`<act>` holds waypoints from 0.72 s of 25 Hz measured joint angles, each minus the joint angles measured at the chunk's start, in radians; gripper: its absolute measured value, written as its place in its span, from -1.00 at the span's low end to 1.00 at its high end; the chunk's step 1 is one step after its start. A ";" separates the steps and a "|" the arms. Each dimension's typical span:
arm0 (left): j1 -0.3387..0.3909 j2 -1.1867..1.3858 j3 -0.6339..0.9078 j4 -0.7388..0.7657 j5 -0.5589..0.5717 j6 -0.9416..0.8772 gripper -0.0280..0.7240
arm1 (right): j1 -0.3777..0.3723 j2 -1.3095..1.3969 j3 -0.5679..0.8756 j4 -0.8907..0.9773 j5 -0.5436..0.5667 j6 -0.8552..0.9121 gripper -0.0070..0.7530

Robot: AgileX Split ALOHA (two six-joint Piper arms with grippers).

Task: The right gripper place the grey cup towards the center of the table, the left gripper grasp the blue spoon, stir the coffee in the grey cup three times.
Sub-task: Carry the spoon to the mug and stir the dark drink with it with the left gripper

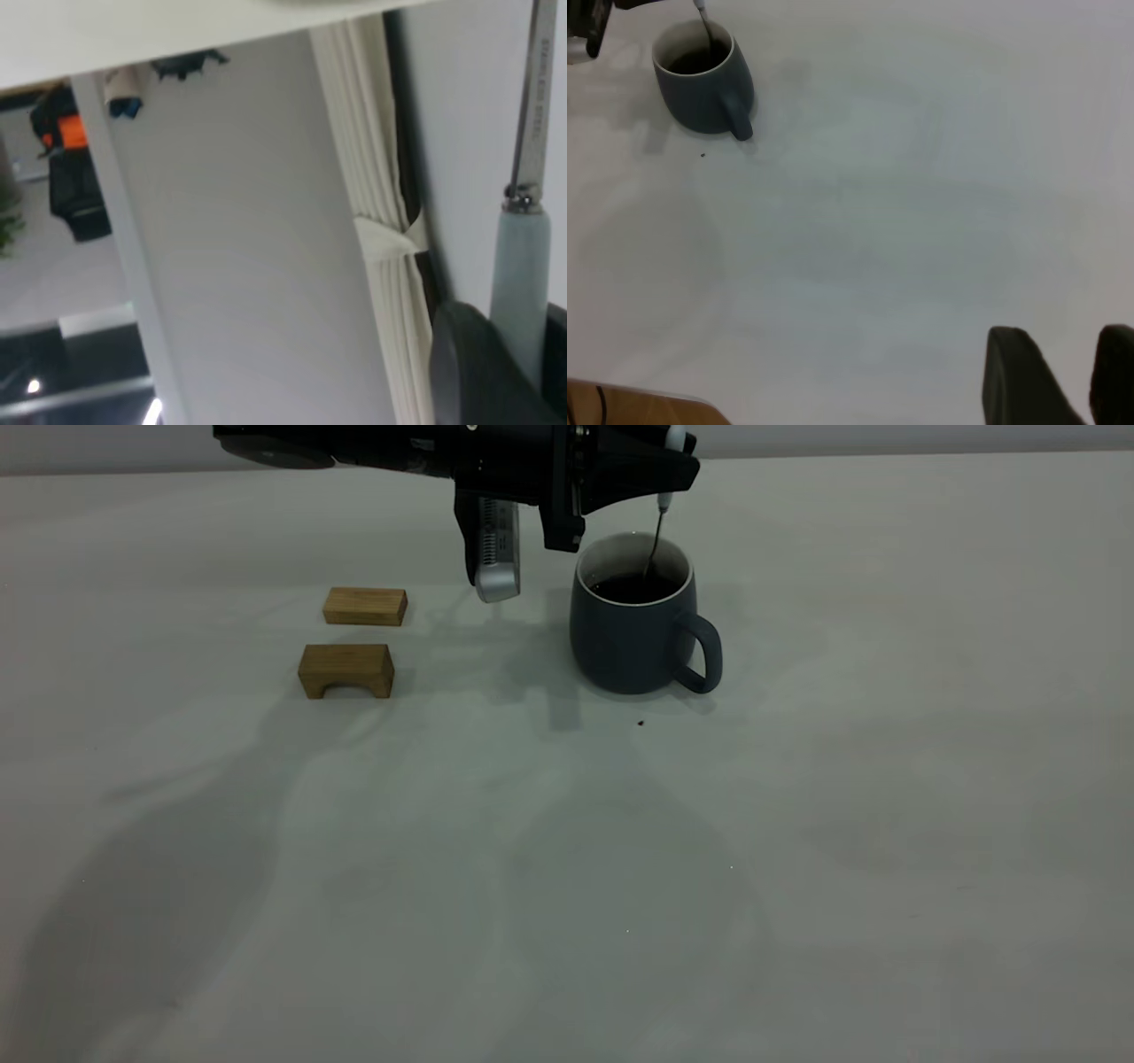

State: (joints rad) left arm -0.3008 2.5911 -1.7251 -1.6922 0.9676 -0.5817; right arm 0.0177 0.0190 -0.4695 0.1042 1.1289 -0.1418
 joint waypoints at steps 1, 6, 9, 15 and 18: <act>0.000 0.000 0.000 0.002 0.010 -0.017 -0.50 | 0.000 0.000 0.000 0.000 0.000 0.000 -0.35; 0.000 0.000 0.000 0.054 0.045 -0.144 -0.50 | 0.000 0.000 0.000 0.000 0.000 0.000 -0.35; 0.000 0.000 0.000 0.089 0.048 -0.214 -0.50 | 0.000 0.000 0.000 0.000 0.000 0.000 -0.35; 0.008 0.000 0.000 0.109 0.019 -0.259 -0.50 | 0.000 0.000 0.000 0.000 0.000 0.000 -0.35; 0.019 0.000 0.000 0.116 -0.031 -0.264 -0.50 | 0.000 0.000 0.000 0.000 0.000 0.000 -0.35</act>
State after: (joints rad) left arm -0.2823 2.5911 -1.7251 -1.5765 0.9370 -0.8460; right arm 0.0177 0.0190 -0.4695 0.1042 1.1289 -0.1418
